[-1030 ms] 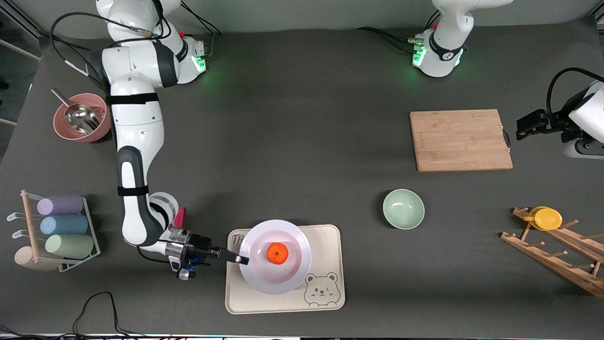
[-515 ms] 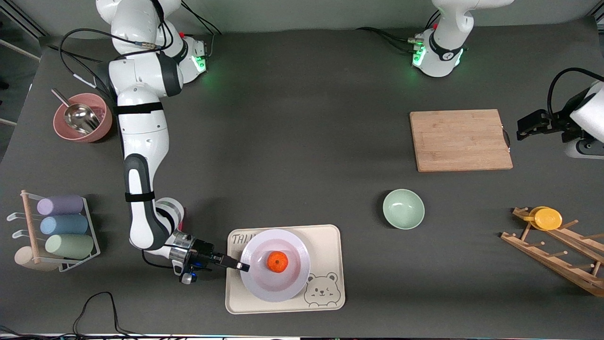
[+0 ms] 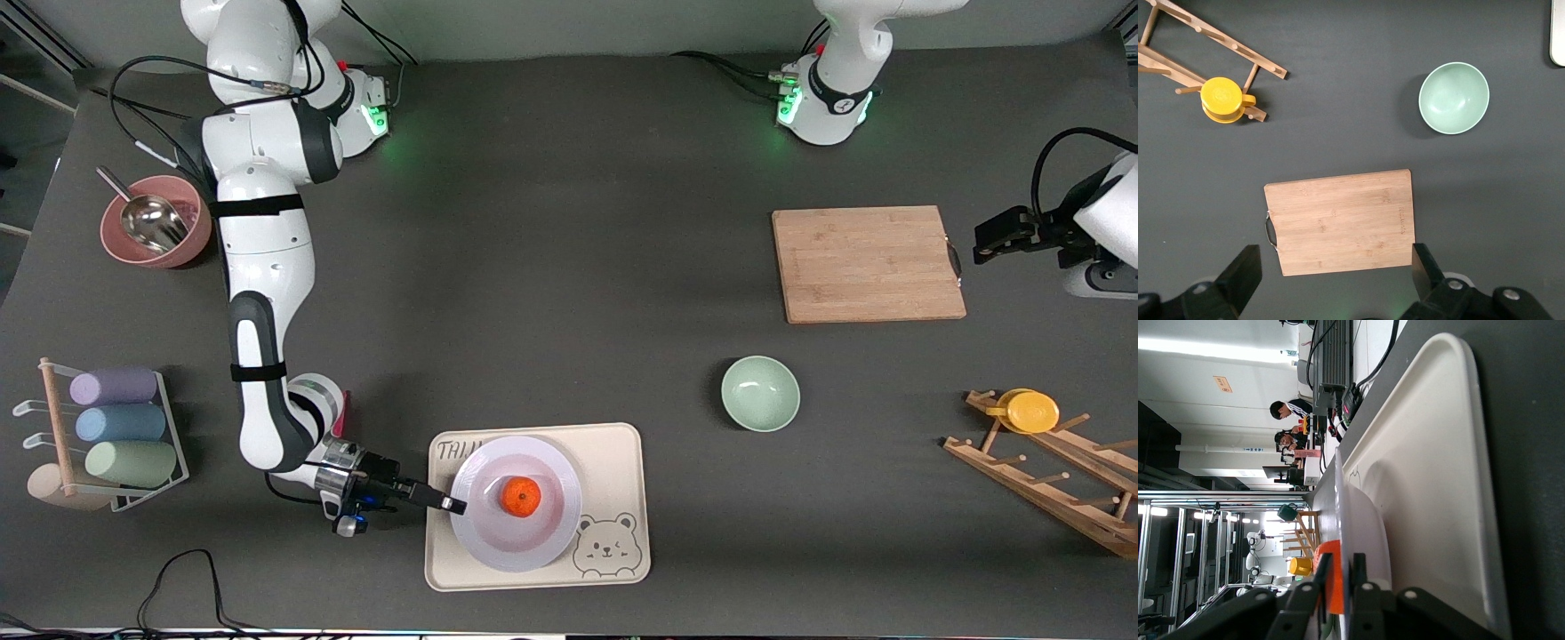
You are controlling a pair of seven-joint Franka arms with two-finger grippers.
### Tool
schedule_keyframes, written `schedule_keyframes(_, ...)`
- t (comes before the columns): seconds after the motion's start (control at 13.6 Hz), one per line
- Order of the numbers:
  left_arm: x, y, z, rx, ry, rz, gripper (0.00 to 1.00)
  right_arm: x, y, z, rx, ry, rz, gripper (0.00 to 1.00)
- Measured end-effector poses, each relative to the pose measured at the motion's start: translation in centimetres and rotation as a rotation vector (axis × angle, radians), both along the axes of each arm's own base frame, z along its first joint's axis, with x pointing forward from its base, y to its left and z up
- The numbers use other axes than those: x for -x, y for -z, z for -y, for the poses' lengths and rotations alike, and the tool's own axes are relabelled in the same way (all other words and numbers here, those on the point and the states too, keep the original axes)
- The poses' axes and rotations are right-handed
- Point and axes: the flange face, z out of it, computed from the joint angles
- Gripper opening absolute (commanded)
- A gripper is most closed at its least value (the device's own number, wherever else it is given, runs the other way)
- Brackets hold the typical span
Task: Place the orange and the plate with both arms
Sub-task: 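Open the right gripper and release the plate rim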
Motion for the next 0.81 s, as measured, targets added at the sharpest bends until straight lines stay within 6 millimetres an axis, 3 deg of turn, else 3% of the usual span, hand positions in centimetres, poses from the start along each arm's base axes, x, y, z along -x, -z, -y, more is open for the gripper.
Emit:
schedule_keyframes(0.07, 0.0, 0.0, 0.1, 0.0, 0.002, 0.0, 1.0, 0.0, 0.0, 0.0, -0.001, 0.0, 0.001, 1.0)
schedule_keyframes(0.44, 0.0, 0.0, 0.3, 0.012, 0.004, -0.001, 1.0, -0.8, -1.4, 0.1, -0.009, 0.003, 0.027, 1.0)
schedule_keyframes(0.81, 0.0, 0.0, 0.3, 0.013, 0.003, -0.001, 1.0, -2.0, -5.7, 2.6, 0.128, -0.049, 0.04, 1.0)
